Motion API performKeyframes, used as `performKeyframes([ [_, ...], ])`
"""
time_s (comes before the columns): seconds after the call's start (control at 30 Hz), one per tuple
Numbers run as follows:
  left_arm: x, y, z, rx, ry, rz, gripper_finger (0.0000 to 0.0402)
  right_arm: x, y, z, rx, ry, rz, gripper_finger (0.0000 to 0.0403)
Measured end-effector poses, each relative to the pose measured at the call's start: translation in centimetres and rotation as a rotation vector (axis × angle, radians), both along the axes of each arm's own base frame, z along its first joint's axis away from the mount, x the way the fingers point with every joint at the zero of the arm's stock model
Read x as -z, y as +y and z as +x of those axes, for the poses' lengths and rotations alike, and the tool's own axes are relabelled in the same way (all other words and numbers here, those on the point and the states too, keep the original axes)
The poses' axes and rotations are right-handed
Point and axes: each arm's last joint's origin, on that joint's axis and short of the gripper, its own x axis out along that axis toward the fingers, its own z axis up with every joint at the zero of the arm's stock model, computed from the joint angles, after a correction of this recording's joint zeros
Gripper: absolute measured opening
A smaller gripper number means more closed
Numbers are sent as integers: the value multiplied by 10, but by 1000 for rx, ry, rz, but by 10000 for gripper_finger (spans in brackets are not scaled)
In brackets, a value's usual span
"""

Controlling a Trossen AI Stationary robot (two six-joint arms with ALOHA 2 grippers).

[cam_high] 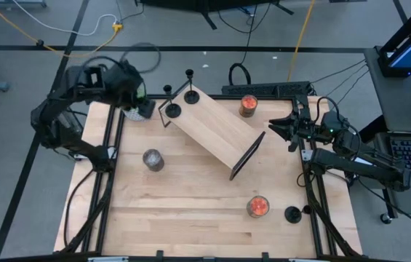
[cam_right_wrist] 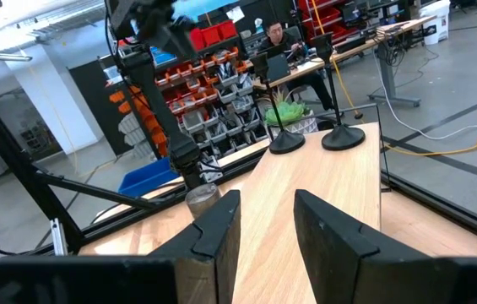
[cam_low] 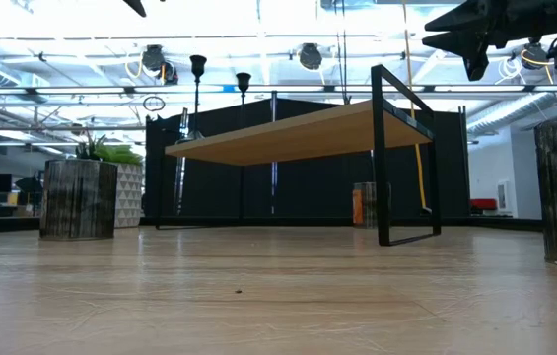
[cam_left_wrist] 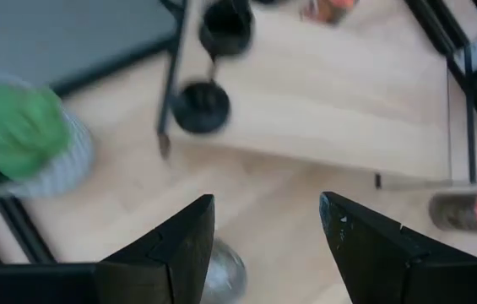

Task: Pick & Place candle stick holders
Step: Put the candle holder on the shelf

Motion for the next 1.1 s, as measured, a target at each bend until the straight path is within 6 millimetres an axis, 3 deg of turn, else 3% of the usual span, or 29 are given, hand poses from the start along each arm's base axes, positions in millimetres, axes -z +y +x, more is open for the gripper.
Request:
performKeyframes([
  [0.4,57,-42,28,-6,175,-216,225,0,0,0,0,0,0,105],
  [0.67,87,-74,34,-52,262,-169,225,0,0,0,0,0,0,105],
  [1.1,126,-136,57,114,49,-34,225,0,0,0,1,-38,171,105],
])
